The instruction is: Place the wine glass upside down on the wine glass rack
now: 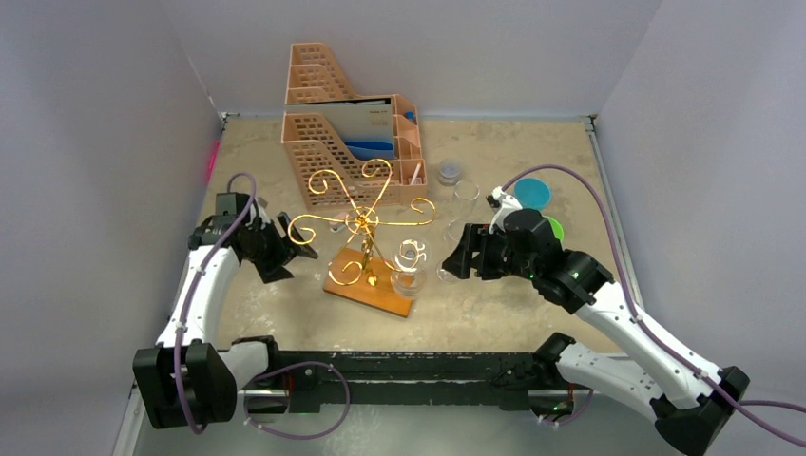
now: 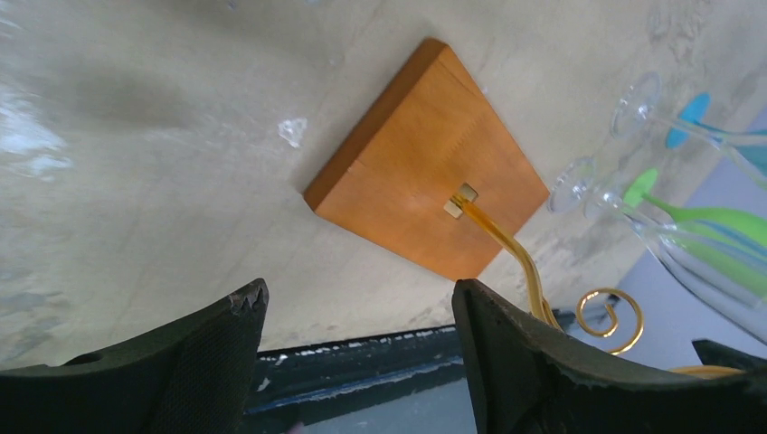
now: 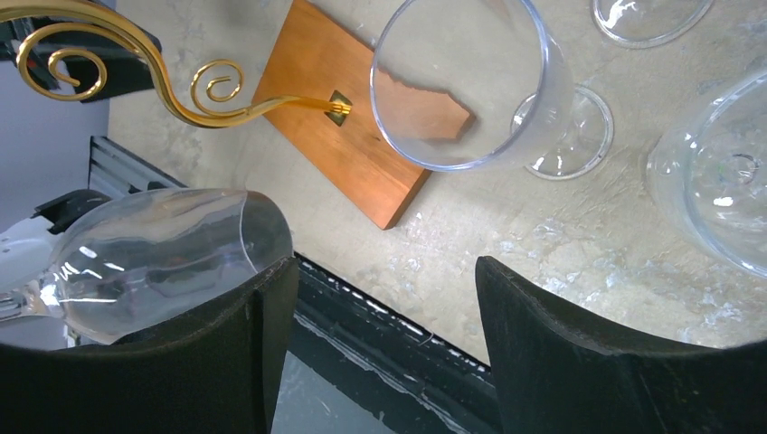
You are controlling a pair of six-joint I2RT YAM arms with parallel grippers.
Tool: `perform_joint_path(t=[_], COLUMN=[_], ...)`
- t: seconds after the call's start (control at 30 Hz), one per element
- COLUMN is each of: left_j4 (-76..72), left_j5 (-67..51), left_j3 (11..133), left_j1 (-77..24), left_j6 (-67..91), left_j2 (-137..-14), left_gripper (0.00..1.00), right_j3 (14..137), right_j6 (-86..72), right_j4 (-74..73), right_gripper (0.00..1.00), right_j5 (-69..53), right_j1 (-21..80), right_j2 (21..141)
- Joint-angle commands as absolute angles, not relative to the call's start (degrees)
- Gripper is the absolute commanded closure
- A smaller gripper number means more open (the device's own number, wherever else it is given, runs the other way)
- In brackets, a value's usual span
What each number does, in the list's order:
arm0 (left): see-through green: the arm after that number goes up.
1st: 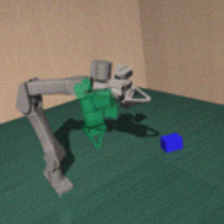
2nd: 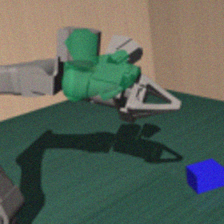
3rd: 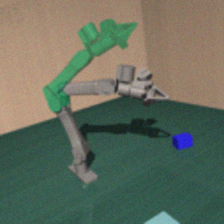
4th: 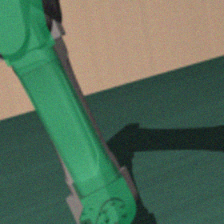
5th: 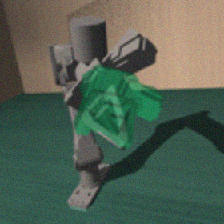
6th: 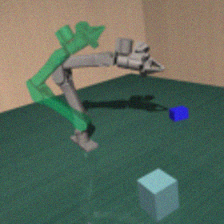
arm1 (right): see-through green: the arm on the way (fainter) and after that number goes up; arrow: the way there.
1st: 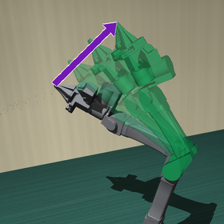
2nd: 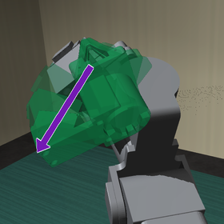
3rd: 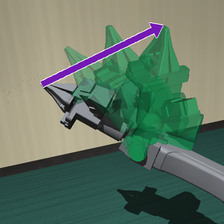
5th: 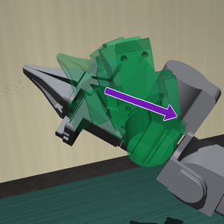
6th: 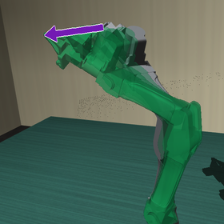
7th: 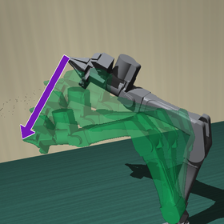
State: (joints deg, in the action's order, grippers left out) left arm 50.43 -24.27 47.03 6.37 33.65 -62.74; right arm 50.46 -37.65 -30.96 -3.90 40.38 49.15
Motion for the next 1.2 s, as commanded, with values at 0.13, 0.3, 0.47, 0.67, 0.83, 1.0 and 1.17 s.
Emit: perform_joint_path(t=[0.13,0.3,0.47,0.67,0.83,1.0,1.17], left_j4=[42.8,32.0,28.0,13.8,5.6,-2.7,-4.5], left_j5=[-34.9,-28.2,-23.0,-18.1,-9.1,-8.2,-6.0], left_j3=[36.8,29.7,26.0,20.2,17.7,16.8,17.7], left_j1=[2.9,-10.5,-17.6,-26.8,-32.9,-33.9,-34.8], left_j6=[44.6,60.4,68.1,78.5,83.9,86.5,87.3], left_j2=[-54.3,-49.4,-51.0,-55.7,-58.0,-63.4,-65.8], left_gripper=[0.26,0.28,0.31,0.32,0.36,0.51,0.55], right_j3=[50.5,49.6,50.4,50.9,50.9,51.7,50.4], right_j6=[-40.0,-41.8,-43.0,-42.8,-43.2,-44.1,-45.1], right_j4=[-31.1,-29.6,-32.8,-34.2,-33.6,-35.4,-33.7], right_gripper=[0.27,0.28,0.28,0.28,0.29,0.3,0.3], right_j5=[0.5,4.0,7.7,12.0,12.0,13.8,15.4], right_j1=[40.3,40.4,40.3,40.4,40.4,40.4,40.4], right_j2=[47.3,44.4,41.7,39.6,38.9,38.9,37.6])
